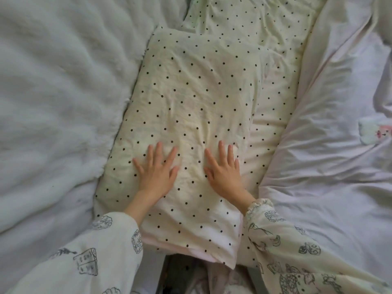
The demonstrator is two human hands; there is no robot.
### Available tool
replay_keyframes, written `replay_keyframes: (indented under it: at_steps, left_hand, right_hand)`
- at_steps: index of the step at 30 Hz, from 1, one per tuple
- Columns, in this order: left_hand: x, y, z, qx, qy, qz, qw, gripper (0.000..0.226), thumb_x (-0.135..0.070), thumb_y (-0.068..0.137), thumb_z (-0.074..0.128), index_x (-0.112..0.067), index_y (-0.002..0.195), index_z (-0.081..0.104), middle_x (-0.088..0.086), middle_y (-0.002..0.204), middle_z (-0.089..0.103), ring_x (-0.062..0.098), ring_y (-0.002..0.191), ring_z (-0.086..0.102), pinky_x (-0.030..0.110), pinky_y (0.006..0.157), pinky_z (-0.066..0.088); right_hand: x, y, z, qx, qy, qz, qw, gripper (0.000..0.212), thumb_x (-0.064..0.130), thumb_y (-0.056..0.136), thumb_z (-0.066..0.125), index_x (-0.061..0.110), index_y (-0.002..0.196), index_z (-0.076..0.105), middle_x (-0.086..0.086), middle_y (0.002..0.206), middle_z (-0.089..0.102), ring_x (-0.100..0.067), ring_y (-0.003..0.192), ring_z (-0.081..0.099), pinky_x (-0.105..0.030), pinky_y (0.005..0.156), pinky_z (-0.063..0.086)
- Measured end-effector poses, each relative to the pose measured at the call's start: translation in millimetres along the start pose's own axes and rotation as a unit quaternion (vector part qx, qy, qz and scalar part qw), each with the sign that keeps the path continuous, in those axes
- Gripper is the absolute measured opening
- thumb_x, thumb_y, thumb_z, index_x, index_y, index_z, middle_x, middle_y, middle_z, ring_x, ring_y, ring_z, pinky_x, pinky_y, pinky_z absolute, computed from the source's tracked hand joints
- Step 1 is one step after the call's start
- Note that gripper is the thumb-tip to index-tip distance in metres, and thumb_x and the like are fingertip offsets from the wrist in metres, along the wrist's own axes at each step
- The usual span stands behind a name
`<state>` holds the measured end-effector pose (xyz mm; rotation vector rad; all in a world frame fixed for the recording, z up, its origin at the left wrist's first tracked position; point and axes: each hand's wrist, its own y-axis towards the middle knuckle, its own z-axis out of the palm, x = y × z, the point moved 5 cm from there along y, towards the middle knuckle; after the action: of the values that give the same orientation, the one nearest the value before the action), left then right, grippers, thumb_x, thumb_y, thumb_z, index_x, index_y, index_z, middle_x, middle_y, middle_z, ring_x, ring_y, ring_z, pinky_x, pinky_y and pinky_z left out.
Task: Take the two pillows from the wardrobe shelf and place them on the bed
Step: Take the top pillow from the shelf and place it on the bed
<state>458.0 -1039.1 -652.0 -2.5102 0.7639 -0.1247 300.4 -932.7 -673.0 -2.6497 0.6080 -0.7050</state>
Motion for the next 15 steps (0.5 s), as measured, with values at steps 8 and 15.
replay_keyframes:
  at_steps: [8,15]
  left_hand:
    - [-31,-68,-2,0.103,-0.087,0.015,0.991,0.05,-0.036,0.094,0.037,-0.031,0.143,0.026,0.01,0.156,0.007,0.029,0.143,0.009,0.052,0.11,0.022]
    - [-71,-148,-54,0.047,-0.243,0.089,0.965,0.051,-0.029,0.096,0.042,-0.023,0.144,0.027,0.007,0.149,0.032,0.024,0.133,0.035,0.037,0.105,0.031]
  right_hand:
    - [13,-77,-18,0.072,0.192,0.056,0.977,0.054,0.035,0.095,0.042,0.019,0.144,0.025,-0.01,0.154,0.019,-0.028,0.137,0.026,-0.038,0.107,0.026]
    - [-15,-204,-89,-0.061,0.308,0.136,0.939,0.035,0.031,0.096,0.044,0.015,0.125,0.055,-0.007,0.117,0.064,-0.016,0.099,0.059,-0.016,0.075,0.041]
